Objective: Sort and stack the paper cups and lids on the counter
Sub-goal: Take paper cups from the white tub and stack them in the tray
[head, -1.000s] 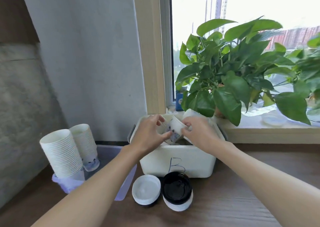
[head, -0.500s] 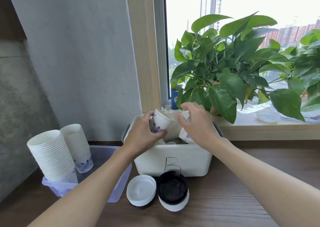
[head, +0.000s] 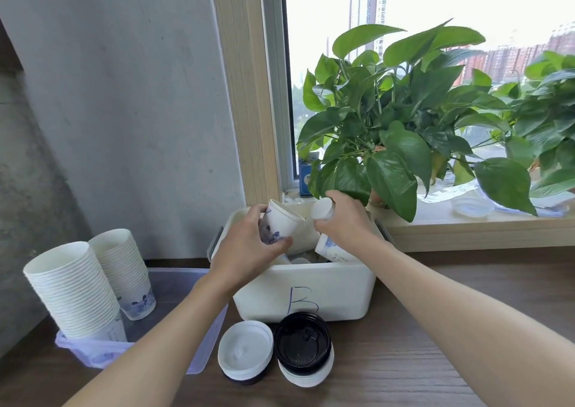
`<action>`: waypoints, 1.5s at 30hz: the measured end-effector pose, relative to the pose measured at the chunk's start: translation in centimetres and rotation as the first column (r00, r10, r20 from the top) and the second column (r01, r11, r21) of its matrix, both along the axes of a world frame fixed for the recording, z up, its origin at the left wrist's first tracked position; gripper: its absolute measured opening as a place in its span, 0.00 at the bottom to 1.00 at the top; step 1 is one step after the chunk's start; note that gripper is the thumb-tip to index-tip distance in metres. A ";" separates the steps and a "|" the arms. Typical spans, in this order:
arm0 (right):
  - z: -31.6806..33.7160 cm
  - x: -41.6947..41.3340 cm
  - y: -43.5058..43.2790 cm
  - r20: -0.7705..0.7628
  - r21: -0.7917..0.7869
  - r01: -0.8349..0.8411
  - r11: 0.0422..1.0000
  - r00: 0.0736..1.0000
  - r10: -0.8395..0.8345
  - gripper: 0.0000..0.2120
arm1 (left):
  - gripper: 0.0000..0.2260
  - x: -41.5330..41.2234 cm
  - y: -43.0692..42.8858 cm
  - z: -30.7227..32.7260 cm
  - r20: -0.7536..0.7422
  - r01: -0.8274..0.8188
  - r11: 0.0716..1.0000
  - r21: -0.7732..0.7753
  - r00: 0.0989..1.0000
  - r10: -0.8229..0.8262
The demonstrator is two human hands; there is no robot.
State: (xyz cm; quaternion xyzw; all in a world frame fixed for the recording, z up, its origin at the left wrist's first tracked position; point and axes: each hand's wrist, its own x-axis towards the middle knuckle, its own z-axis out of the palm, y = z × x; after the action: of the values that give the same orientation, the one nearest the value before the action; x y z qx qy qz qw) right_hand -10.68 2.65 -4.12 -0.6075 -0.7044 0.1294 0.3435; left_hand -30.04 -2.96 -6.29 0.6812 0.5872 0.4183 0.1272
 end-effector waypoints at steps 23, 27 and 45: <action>1.6 -0.5 -3.9 -0.507 0.397 -0.005 0.918 0.833 0.224 0.22 | 0.20 0.1 -0.5 0.3 0.200 0.015 0.999 0.031 0.980 -0.021; 1.7 -1.0 -4.6 -0.556 0.351 -0.112 0.929 0.774 0.303 0.23 | 0.22 0.1 -0.5 0.4 0.195 0.052 0.998 0.019 0.979 -0.055; 1.2 -1.2 -4.0 -0.438 0.340 -0.231 0.912 0.819 0.371 0.29 | 0.25 -0.2 -0.6 0.2 0.109 0.096 0.993 0.062 0.989 -0.102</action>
State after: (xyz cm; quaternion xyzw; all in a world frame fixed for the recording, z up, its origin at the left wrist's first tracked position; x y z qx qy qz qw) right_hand -11.86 -1.36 -2.95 -0.3810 -0.6916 0.2355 0.5666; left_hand -30.22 -3.59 -6.10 0.6884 0.5325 0.4654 0.1611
